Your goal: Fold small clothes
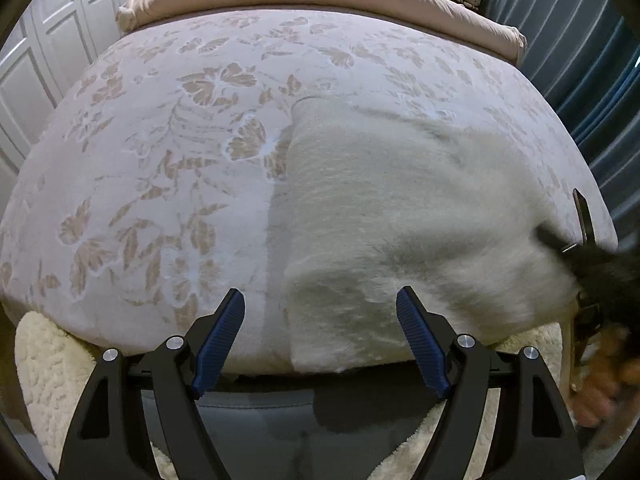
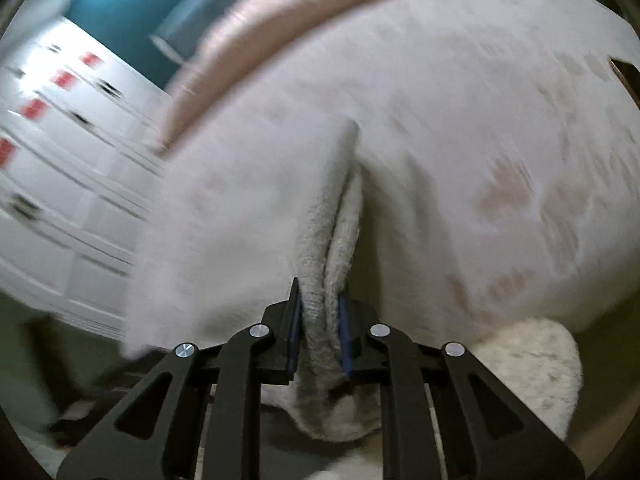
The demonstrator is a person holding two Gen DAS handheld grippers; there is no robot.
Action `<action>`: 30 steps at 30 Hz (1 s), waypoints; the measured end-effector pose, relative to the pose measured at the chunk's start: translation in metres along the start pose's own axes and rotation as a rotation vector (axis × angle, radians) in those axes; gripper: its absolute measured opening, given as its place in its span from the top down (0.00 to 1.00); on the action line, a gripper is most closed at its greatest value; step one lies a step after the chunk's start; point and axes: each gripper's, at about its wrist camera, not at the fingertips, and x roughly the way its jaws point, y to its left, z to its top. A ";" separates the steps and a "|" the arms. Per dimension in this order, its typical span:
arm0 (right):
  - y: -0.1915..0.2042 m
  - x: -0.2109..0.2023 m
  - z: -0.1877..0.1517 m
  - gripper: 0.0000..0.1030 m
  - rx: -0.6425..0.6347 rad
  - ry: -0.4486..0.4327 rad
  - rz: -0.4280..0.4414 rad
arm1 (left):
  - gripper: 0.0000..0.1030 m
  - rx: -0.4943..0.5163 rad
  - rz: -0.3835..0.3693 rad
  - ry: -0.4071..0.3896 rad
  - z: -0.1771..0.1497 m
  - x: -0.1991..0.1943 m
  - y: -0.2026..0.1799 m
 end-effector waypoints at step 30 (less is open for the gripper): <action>0.044 0.074 -0.087 0.77 -0.243 0.379 -0.216 | 0.27 -0.010 0.077 0.049 0.003 0.018 0.005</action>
